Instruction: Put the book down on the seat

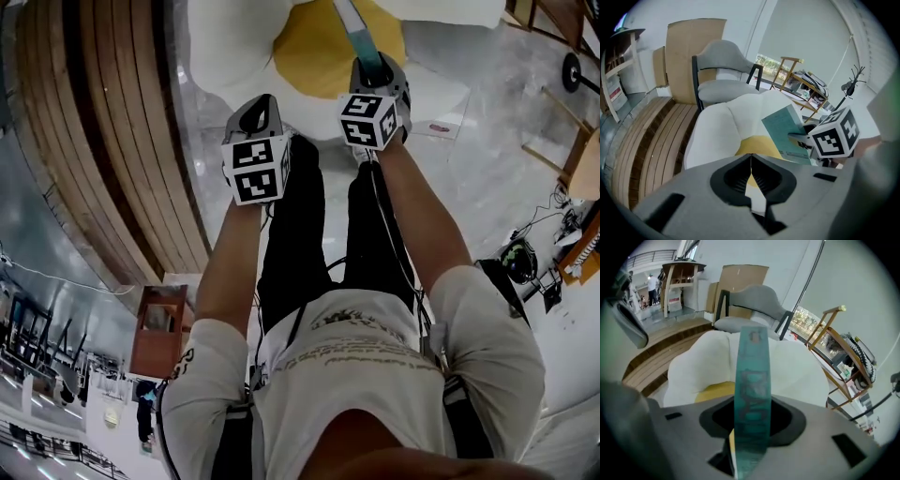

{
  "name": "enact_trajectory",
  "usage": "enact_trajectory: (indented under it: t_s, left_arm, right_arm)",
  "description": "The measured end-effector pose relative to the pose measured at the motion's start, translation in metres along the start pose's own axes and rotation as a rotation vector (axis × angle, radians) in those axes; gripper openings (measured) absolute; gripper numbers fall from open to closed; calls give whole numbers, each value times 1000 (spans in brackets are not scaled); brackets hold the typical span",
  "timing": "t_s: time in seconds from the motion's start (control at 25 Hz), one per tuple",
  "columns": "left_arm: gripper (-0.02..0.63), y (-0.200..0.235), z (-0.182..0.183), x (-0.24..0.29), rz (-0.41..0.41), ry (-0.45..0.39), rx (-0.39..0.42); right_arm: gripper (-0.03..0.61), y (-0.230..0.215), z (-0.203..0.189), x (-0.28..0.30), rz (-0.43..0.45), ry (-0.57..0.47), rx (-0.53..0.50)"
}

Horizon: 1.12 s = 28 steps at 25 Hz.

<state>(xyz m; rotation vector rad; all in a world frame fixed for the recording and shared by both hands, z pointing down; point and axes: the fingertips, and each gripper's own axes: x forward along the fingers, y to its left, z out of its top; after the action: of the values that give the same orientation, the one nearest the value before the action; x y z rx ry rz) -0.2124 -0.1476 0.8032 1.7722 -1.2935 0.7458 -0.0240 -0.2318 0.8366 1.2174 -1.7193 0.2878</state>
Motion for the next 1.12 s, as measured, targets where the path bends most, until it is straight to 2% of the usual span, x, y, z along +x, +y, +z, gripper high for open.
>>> enact_trajectory:
  t_s: [0.24, 0.4, 0.52, 0.72, 1.0, 1.12]
  left_arm:
    - [20, 19, -20, 26, -5, 11, -4]
    - [20, 28, -28, 37, -25, 22, 27]
    - [20, 36, -39, 40, -28, 36, 52]
    - [20, 55, -58, 34, -18, 59, 38]
    - [20, 57, -89, 27, -31, 103, 28]
    - [20, 57, -96, 27, -44, 111, 26]
  right_arm:
    - [166, 16, -8, 47, -122, 21, -136]
    - [164, 34, -18, 78, -180, 28, -242]
    - [164, 46, -23, 91, -227, 18, -334]
    - [164, 74, -30, 102, -295, 7, -481]
    - [164, 112, -33, 118, -322, -9, -625]
    - [174, 126, -37, 126, -292, 9, -617]
